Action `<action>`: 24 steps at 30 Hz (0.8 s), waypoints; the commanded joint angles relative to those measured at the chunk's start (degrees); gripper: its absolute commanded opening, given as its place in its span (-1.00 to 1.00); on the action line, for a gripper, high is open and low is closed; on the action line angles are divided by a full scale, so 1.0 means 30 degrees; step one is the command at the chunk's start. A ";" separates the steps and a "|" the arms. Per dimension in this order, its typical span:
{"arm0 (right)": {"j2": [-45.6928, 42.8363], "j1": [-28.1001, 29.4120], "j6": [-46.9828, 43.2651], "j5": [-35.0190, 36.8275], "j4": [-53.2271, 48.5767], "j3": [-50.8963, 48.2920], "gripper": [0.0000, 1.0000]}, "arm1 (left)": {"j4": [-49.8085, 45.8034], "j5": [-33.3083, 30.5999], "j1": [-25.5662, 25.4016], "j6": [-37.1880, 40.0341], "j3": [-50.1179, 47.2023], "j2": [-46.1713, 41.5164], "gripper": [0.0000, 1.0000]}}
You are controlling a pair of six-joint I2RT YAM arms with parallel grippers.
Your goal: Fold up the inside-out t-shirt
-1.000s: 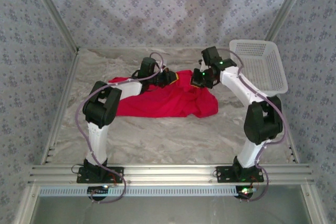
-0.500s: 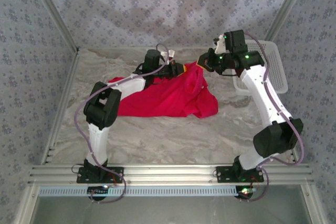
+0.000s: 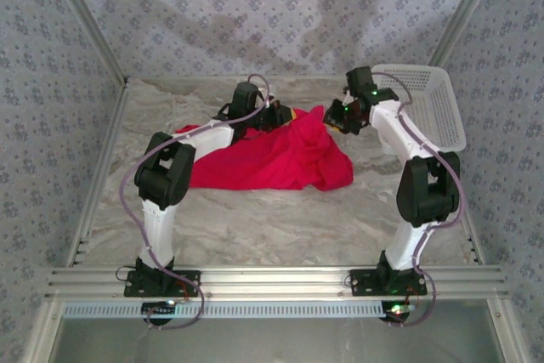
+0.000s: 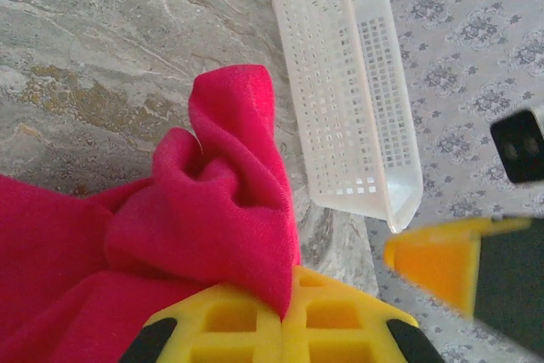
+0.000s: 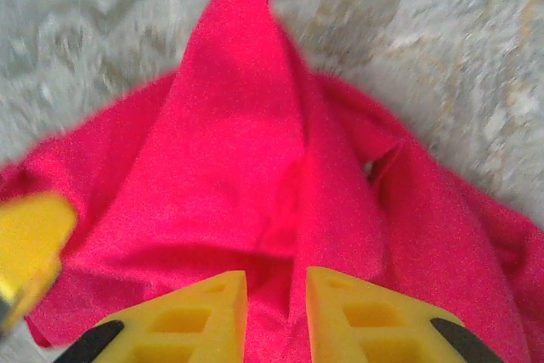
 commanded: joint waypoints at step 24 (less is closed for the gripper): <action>0.3406 0.0533 -0.0586 -0.0455 0.5200 -0.2867 -0.36 | -0.0081 0.0325 -0.0136 0.0117 0.0238 0.0515 -1.00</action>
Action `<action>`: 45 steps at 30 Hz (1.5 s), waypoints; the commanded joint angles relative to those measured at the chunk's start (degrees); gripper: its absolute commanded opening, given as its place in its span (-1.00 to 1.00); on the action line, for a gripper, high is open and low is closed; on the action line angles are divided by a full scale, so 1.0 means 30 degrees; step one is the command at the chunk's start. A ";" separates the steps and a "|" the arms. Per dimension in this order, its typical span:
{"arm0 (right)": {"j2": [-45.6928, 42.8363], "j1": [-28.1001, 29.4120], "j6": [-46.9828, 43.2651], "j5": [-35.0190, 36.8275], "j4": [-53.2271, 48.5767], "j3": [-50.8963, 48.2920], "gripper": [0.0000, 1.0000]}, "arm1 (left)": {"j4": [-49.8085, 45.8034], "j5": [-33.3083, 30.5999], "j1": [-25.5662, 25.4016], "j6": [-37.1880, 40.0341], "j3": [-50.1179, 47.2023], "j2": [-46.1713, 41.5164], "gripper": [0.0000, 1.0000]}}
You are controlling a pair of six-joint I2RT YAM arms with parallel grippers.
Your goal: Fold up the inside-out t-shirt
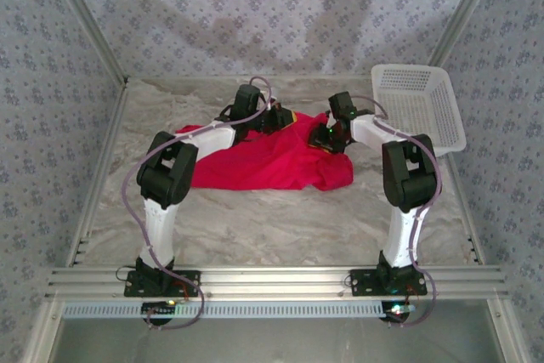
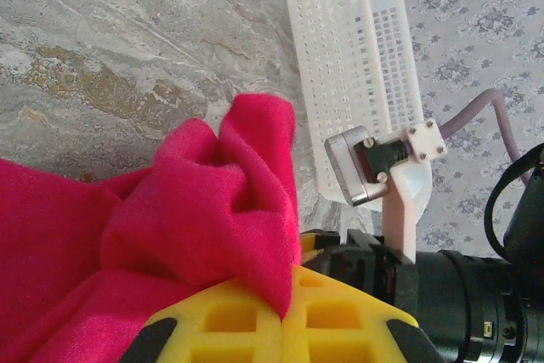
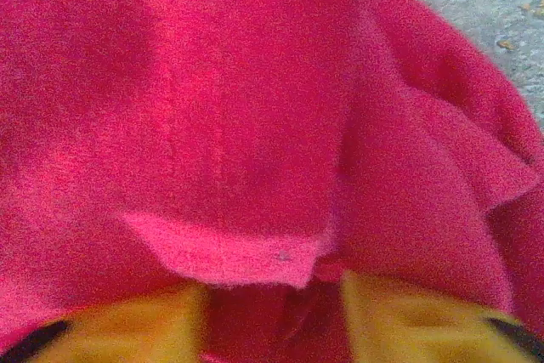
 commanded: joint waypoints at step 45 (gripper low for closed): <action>-0.3780 -0.0473 -0.0706 0.0112 -0.6035 0.4676 0.22 | -1.5071 -1.4777 0.3110 0.5896 -0.7481 -1.2608 -0.08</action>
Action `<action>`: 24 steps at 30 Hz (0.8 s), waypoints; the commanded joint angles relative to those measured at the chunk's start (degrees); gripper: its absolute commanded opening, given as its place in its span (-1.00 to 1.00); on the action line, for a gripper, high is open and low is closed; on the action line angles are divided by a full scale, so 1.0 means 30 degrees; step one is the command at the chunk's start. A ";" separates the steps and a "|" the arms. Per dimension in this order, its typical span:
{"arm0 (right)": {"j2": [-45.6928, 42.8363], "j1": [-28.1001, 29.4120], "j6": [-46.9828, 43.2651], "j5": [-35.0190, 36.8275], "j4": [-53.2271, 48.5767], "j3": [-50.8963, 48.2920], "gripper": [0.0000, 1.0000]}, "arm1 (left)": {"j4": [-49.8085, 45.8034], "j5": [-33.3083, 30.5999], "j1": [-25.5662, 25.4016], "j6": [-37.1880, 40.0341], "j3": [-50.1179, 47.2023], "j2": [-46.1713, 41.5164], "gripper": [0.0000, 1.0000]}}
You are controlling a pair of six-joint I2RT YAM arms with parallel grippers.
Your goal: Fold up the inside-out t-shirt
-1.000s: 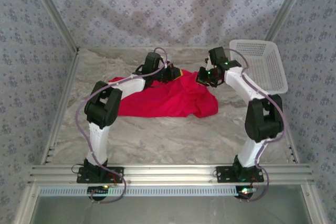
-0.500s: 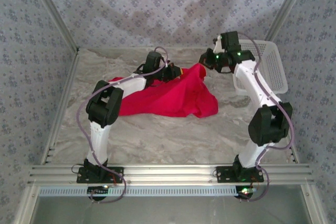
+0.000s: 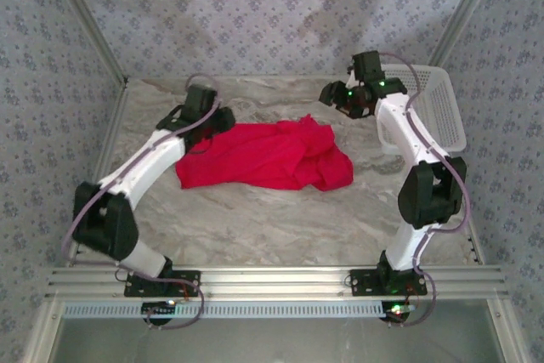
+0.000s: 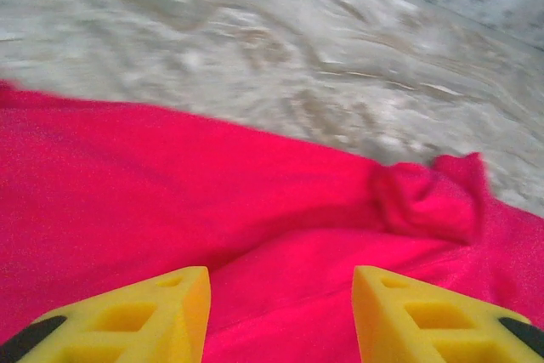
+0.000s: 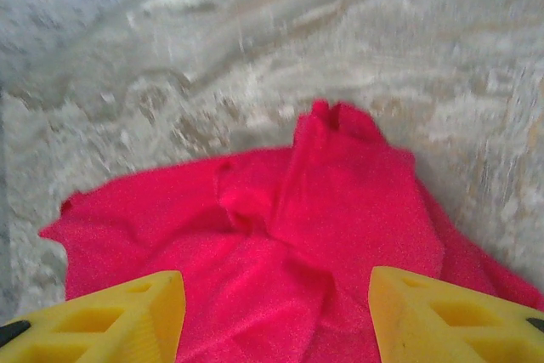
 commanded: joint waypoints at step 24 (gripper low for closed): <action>0.1028 0.1822 -0.2061 -0.1762 -0.1606 -0.2950 0.29 | 0.2484 0.0545 0.4928 -0.1761 -1.1990 -0.4889 -0.23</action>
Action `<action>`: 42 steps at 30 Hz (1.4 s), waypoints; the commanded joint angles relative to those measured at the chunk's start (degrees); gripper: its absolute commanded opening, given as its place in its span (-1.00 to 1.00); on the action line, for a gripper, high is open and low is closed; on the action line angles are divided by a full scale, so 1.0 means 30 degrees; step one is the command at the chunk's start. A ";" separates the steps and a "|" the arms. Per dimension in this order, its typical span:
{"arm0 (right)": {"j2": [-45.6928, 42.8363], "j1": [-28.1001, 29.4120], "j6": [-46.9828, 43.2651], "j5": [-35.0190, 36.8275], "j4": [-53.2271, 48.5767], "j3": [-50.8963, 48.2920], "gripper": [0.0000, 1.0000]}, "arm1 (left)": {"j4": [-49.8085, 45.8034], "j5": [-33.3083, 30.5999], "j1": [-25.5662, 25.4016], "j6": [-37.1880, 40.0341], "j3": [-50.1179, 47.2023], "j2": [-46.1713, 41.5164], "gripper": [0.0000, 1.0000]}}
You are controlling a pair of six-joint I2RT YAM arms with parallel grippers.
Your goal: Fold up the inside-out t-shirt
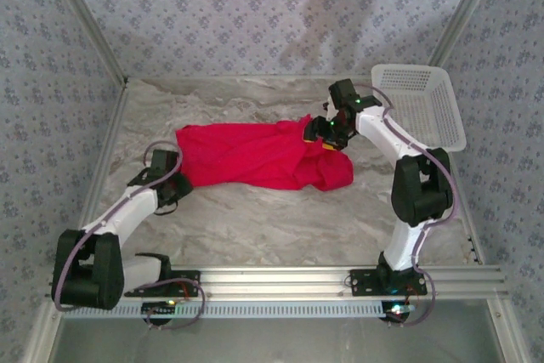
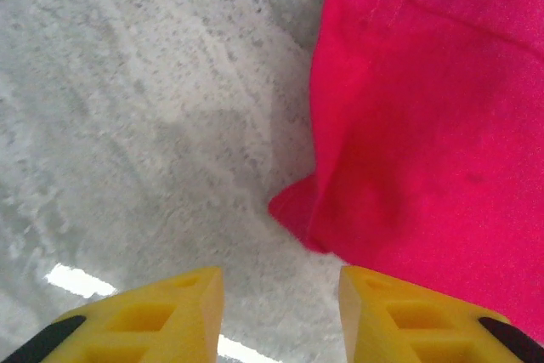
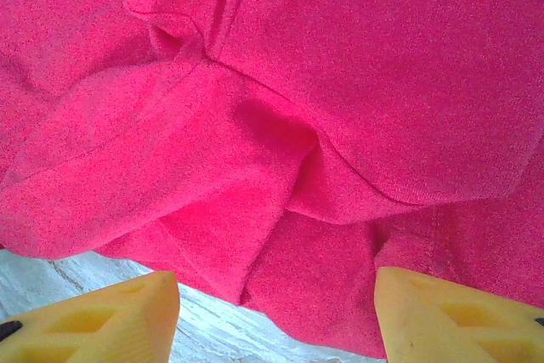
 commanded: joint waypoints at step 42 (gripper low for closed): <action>-0.2904 -0.0717 -0.0092 0.4481 -0.4173 1.0304 -1.00 | -0.3063 0.3984 0.3352 0.2488 1.2846 -0.2704 -1.00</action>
